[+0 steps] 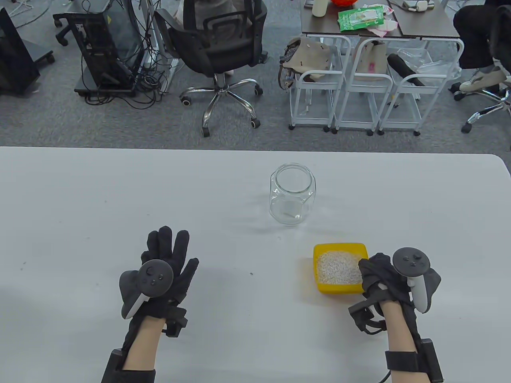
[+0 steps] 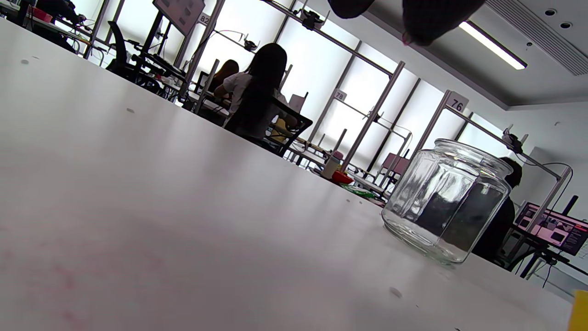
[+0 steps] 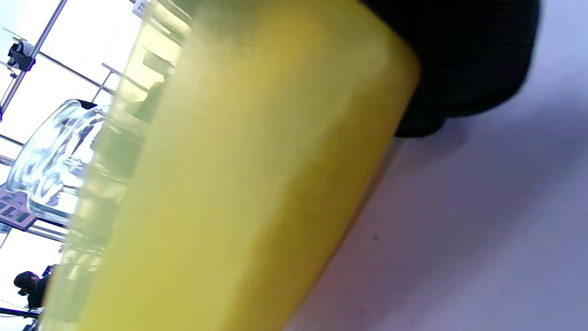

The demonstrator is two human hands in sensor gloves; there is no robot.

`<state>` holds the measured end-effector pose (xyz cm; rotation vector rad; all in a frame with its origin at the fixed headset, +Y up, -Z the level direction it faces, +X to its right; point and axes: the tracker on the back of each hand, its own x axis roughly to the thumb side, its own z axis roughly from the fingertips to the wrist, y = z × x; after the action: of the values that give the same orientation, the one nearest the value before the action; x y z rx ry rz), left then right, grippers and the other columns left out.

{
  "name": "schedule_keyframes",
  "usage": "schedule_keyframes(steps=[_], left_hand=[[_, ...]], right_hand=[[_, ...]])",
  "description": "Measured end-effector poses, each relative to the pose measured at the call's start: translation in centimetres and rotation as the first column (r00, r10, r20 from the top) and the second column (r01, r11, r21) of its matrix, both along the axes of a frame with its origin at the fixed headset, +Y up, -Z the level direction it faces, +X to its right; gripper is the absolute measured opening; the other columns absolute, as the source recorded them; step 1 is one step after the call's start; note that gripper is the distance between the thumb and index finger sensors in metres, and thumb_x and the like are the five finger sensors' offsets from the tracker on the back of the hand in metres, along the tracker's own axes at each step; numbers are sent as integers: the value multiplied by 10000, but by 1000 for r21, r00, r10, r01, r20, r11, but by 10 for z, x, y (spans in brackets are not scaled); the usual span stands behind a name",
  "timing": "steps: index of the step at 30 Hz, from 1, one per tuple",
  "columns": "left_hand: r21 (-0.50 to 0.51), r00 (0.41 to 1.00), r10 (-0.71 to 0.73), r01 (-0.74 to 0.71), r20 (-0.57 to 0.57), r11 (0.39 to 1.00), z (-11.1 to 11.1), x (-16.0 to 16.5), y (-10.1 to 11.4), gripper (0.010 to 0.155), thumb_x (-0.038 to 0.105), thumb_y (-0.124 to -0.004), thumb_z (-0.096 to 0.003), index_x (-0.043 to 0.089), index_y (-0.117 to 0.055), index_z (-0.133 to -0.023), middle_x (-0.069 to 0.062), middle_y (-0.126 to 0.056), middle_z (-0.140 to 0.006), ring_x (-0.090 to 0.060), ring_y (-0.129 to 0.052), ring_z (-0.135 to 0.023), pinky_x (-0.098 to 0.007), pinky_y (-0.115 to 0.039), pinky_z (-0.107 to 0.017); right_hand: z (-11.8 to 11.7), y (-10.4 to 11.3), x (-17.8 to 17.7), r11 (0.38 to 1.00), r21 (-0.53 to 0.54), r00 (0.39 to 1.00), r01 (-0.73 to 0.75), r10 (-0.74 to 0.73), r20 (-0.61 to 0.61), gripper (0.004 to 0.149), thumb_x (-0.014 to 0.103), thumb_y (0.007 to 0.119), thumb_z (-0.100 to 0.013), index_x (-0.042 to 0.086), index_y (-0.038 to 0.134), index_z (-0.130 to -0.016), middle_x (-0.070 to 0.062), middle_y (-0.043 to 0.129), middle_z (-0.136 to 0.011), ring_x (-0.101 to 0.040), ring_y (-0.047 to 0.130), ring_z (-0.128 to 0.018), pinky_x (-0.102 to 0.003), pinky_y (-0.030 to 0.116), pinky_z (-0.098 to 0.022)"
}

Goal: Pour rice from plastic food container into glass jar

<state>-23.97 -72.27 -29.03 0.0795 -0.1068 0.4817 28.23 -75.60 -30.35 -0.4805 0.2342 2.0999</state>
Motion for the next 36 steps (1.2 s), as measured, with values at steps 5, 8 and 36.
schedule_keyframes(steps=[5, 8, 36], left_hand=[[-2, 1000, 13, -13, -4, 1000, 0, -2, 0, 694, 565, -549, -568, 322, -348, -1186, -152, -165, -1258, -447, -137, -1123, -717, -324, -744], [-5, 1000, 21, -21, -7, 1000, 0, -3, 0, 693, 565, -549, -568, 321, -349, -1185, -154, -167, -1258, -449, -139, -1123, -717, -327, -744], [-21, 996, 87, -87, 7, 996, -1, -6, -1, 693, 565, -546, -569, 320, -346, -1186, -154, -163, -1257, -448, -139, -1121, -710, -330, -748]], right_hand=[[1, -6, 3, 978, 25, 978, 209, -209, -11, 581, 332, 620, -610, -13, 339, -983, -423, 570, -929, -499, 905, -625, -531, 815, -399], [3, -4, 3, 958, 75, 960, 278, -279, 2, 631, 343, 592, -618, 40, 269, -1068, -420, 514, -945, -497, 882, -621, -527, 802, -398], [-83, 144, -32, 938, 339, 988, 77, -117, 99, 668, 384, 573, -627, 62, 268, -1127, -380, 463, -971, -468, 851, -635, -502, 790, -410]])
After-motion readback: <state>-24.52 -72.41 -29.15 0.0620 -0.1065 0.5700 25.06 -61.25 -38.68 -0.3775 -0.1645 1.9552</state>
